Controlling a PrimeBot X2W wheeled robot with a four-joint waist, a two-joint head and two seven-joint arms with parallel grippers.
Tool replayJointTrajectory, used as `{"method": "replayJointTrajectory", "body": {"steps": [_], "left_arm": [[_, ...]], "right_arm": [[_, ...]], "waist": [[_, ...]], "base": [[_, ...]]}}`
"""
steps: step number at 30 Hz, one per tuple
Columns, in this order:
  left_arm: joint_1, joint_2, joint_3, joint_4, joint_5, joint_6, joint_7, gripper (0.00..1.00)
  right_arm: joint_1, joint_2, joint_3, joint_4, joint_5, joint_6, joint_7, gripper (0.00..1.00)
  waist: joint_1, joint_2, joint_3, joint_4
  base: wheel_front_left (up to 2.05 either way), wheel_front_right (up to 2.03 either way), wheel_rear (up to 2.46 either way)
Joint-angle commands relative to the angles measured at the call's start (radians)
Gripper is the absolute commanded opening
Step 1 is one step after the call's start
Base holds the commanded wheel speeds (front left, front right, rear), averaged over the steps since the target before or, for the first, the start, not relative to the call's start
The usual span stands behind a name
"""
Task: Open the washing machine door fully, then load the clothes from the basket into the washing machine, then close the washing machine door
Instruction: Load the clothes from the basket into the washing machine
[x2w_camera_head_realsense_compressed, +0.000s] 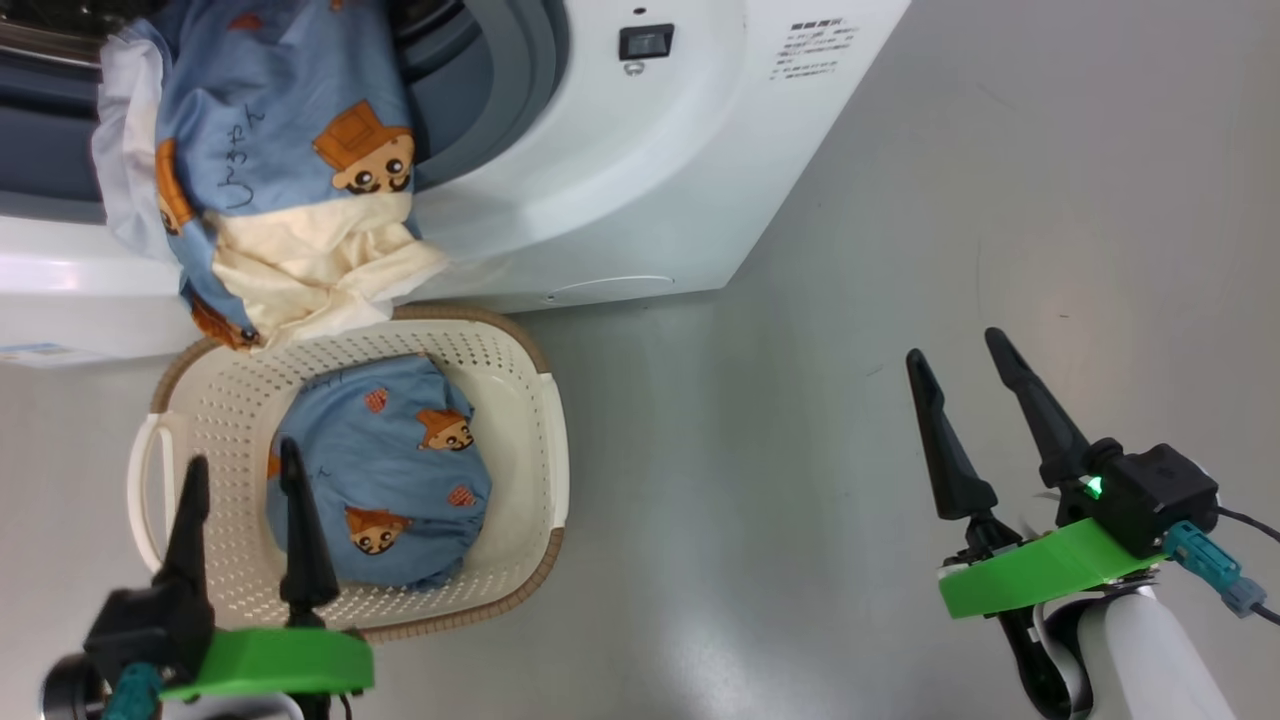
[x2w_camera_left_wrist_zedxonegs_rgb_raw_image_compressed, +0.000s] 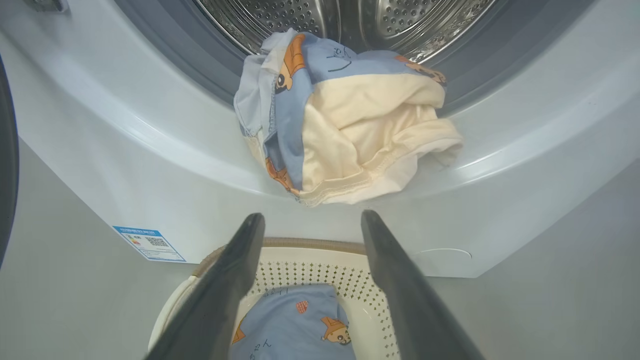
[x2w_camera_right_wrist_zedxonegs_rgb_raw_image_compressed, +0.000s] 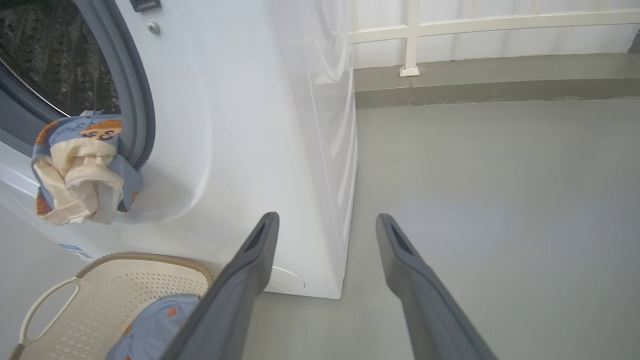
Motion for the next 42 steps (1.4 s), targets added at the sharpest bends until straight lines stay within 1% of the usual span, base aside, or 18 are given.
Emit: {"method": "replayJointTrajectory", "body": {"steps": [1,6,12,17,20,25,29,34,42], "left_arm": [[0.021,0.016,0.028,-0.031,-0.001,0.004,0.005,1.0],[0.063,0.016,0.013,-0.06,0.002,0.011,0.028,1.0],[0.088,0.026,0.005,-0.127,0.017,0.026,0.053,1.0],[0.092,0.033,0.0,-0.168,0.022,0.032,0.074,1.0],[0.09,0.042,-0.004,-0.174,0.026,0.03,0.088,1.0],[0.054,0.041,0.0,-0.178,0.012,0.031,0.096,1.0],[-0.013,0.043,0.009,-0.146,0.003,0.032,0.106,1.0],[-0.122,0.044,0.029,-0.061,-0.028,0.027,0.115,1.0],[-0.261,0.067,0.062,0.086,-0.055,0.026,0.128,1.0]], "right_arm": [[0.029,-0.002,0.015,-0.029,-0.012,0.002,-0.007,1.0],[0.048,0.0,-0.006,-0.041,-0.017,0.002,-0.007,1.0],[0.059,0.001,-0.02,-0.044,-0.017,0.002,-0.007,1.0],[0.058,0.004,-0.012,-0.04,-0.018,0.002,-0.007,1.0],[0.056,0.006,-0.005,-0.038,-0.015,0.002,-0.007,1.0],[0.052,0.008,0.0,-0.035,-0.012,0.002,-0.007,1.0],[0.042,0.011,0.011,-0.032,-0.007,0.002,-0.007,1.0],[0.031,0.017,0.023,-0.028,0.0,0.002,-0.007,1.0],[0.028,0.027,0.031,-0.02,0.008,0.002,-0.007,1.0]], "waist": [[0.0,0.0,-0.003,-0.002],[0.0,0.0,-0.007,-0.007],[0.0,0.0,-0.005,-0.008],[0.0,0.0,-0.007,-0.009],[0.0,0.0,-0.007,-0.014],[0.0,0.0,0.005,-0.024],[0.0,0.0,0.021,-0.038],[0.0,0.0,0.037,-0.062],[0.0,0.0,0.056,-0.1]], "base": [[0.0,0.0,0.0],[0.0,0.0,0.0],[0.0,0.0,0.0],[0.0,0.0,0.0],[0.0,0.0,0.0],[0.0,0.0,0.0],[0.0,0.0,0.0],[0.0,0.0,0.0],[0.0,0.0,0.0]]}}
